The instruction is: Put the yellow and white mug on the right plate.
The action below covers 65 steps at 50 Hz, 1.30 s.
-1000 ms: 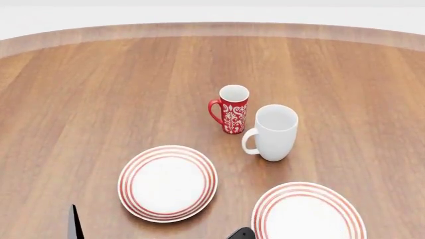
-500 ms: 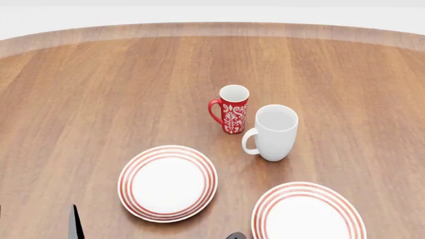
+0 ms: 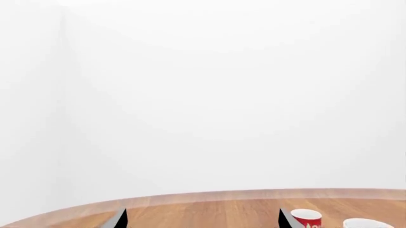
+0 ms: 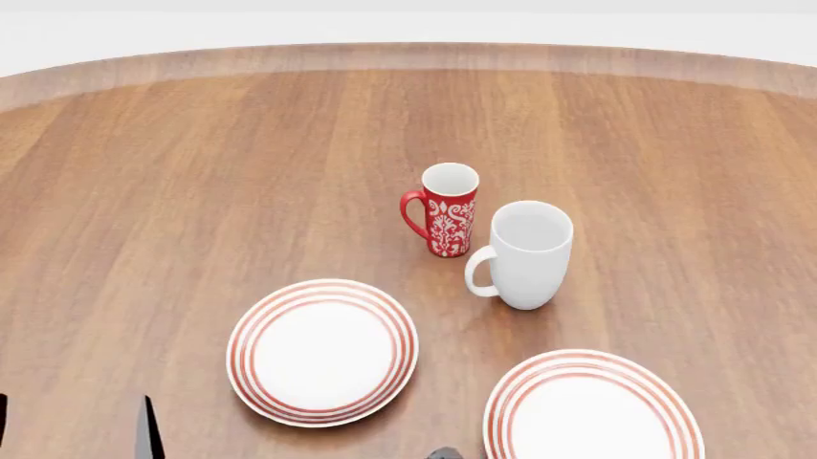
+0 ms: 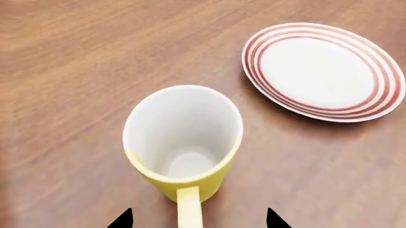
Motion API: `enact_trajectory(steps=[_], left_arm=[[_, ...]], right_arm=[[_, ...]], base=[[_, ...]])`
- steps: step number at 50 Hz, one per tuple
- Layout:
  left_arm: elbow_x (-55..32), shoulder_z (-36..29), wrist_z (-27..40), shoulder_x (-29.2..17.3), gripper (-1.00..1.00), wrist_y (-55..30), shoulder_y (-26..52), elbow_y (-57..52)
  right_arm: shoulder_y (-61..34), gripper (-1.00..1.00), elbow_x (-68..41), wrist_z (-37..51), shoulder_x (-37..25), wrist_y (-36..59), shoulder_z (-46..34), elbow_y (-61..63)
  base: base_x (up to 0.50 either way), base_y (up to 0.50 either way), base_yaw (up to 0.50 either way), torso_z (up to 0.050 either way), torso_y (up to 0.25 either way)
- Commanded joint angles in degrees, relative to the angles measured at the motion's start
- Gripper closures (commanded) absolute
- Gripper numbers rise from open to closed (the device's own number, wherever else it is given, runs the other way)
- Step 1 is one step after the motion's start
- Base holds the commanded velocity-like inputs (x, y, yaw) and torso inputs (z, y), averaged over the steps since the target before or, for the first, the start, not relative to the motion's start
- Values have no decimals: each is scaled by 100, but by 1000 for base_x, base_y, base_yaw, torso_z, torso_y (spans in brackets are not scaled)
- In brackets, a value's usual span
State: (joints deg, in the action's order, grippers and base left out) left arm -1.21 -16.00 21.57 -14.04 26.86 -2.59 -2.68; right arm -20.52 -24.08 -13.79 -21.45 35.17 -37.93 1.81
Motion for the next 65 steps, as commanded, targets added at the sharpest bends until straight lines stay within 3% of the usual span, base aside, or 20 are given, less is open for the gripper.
enact_trajectory(steps=[1, 64, 65], left_arm=[[10, 118, -111, 84, -100, -20, 26, 32], [-152, -17, 13, -40, -100, -120, 81, 56], [-152, -20, 17, -45, -100, -141, 76, 26]], right_arm=[[-94, -100, 264, -139, 222, -223, 3, -423], [-62, -100, 510, -160, 589, -769, -437, -1246], [-50, 100, 509, -149, 582, -786, -430, -1232]], base=[[0, 0, 0, 0, 0], [0, 0, 0, 0, 0], [0, 0, 0, 0, 0]])
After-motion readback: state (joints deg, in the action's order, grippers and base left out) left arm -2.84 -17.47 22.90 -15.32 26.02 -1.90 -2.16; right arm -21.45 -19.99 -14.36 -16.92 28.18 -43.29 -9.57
